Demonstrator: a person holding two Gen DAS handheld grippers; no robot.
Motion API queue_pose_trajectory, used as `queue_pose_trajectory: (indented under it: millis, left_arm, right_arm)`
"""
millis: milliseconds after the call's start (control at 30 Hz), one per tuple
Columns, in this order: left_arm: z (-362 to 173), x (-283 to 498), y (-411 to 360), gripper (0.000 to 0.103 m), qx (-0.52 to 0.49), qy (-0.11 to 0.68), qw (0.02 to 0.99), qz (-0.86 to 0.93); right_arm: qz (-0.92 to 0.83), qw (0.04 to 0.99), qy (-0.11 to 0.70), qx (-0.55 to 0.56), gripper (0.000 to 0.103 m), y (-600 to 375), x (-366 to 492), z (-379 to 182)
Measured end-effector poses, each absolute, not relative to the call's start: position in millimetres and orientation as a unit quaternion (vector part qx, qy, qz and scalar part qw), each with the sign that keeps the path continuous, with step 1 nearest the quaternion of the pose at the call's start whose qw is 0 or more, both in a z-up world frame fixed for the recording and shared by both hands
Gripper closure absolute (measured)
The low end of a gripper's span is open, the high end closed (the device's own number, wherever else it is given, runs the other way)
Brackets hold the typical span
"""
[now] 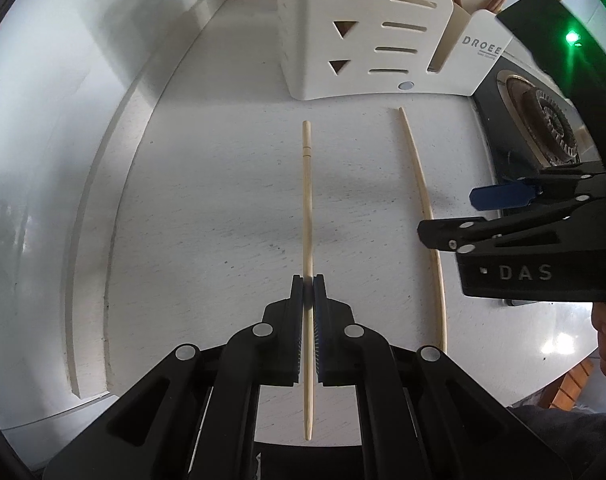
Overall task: Organize utensils
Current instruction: 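Close the left tool on a light chopstick while the right closes on the other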
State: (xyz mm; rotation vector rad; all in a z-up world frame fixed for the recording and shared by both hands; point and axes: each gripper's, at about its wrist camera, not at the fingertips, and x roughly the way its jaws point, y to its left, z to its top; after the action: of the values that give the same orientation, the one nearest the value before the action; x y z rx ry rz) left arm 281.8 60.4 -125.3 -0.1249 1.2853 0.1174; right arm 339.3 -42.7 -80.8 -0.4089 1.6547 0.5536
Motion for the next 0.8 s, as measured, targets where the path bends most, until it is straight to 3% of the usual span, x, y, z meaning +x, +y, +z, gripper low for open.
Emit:
queue_pose_trajectory:
  millis: [267,467,667,733,800]
  left_arm:
    - [-125,273,71,0.099,-0.065,0.594,0.800,0.053]
    - [-119,274,80,0.099,-0.078,0.586,0.804,0.061]
    - [-115,271,81,0.099,-0.083,0.579,0.808,0.066]
    - [-113,270,80,0.099,-0.081,0.577,0.810,0.068]
    - [-113,268,81,0.099,-0.084,0.576,0.810,0.070]
  right_arm:
    - [0.230,0.606,0.738,-0.185,0.044,-28,335,-91]
    - [0.227,0.585,0.743,-0.232,0.054,-10,328,-94]
    - [0.220,0.589,0.735,-0.253,0.069,-6,324,-94]
    - [0.217,0.593,0.730,-0.260,0.083,-10,331,-92]
    - [0.212,0.595,0.734,-0.249,0.089,-14,334,-92]
